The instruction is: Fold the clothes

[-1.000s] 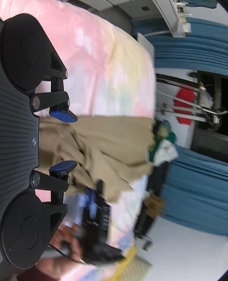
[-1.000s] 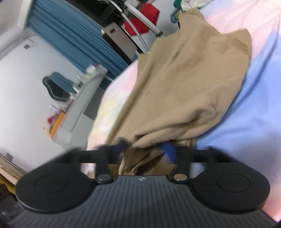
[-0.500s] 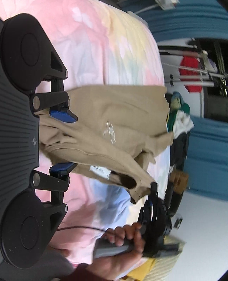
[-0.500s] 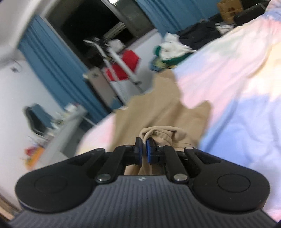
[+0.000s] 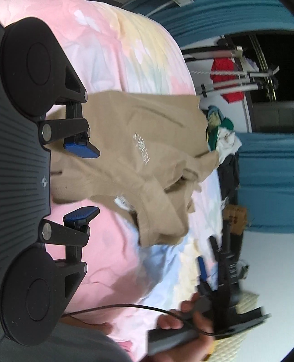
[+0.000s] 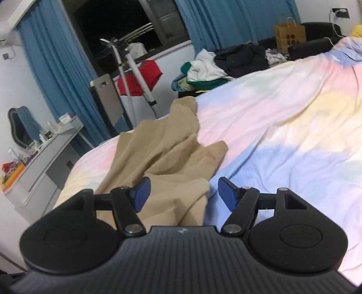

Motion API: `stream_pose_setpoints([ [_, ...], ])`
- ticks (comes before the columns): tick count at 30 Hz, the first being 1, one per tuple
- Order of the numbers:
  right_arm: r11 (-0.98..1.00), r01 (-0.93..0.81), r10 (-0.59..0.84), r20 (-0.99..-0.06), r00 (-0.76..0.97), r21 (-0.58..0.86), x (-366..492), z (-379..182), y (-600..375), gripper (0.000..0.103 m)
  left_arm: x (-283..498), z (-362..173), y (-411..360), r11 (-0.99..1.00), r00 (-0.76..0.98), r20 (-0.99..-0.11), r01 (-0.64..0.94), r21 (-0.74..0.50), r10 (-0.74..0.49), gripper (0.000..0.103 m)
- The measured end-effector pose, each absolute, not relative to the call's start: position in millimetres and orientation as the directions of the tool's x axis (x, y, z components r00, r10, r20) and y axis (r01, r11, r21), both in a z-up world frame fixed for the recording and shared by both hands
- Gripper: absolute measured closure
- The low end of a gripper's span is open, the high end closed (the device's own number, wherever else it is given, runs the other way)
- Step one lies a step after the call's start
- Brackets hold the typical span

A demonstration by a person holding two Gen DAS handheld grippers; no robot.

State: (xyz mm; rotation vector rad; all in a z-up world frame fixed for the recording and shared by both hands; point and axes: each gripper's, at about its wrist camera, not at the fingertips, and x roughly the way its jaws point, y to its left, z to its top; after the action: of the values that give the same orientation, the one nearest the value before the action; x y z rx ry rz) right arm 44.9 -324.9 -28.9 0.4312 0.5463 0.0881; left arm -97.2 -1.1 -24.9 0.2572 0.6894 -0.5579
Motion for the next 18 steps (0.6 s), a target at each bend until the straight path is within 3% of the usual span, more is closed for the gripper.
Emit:
stream_pose_setpoints([
  [6, 0.899, -0.085, 0.331, -0.537, 0.776, 0.43, 58.5, -41.1, -306.1, 0.034, -89.5, -44.8, -30.7, 0.81, 0.656, -0.683, 0.564, 0.163, -0.32, 0.067],
  [9, 0.895, -0.139, 0.381, -0.563, 0.733, 0.424, 62.4, -46.4, -294.4, 0.034, -84.9, -53.3, -34.9, 0.811, 0.672, -0.689, 0.546, 0.212, -0.272, 0.08],
  [12, 0.896, -0.186, 0.406, -0.574, 0.711, 0.404, 60.4, -46.9, -284.5, 0.034, -81.3, -56.1, -30.2, 0.832, 0.692, -0.682, 0.508, 0.224, -0.239, 0.101],
  [18, 0.88, -0.252, 0.456, -0.57, 0.683, 0.402, 56.5, -43.7, -278.0, 0.034, -86.4, -32.7, -7.9, 0.888, 0.767, -0.575, 0.437, 0.144, -0.285, 0.103],
])
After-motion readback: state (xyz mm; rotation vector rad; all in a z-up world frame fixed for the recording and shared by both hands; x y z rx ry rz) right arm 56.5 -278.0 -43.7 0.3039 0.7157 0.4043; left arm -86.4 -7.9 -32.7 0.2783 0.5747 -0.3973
